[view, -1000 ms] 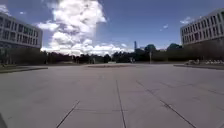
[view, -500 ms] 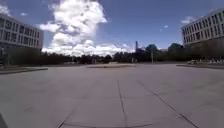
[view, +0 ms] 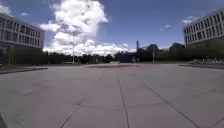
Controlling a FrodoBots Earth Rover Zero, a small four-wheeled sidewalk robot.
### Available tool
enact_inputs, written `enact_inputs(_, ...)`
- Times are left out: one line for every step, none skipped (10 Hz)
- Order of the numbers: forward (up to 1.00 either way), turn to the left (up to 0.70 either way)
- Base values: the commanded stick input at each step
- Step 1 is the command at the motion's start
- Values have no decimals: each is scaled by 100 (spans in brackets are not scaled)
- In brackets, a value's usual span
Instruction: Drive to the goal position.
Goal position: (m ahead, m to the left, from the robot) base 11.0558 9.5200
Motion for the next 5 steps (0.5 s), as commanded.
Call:
enact_inputs(70,0)
enact_inputs(70,0)
enact_inputs(70,0)
enact_inputs(70,0)
enact_inputs(70,0)
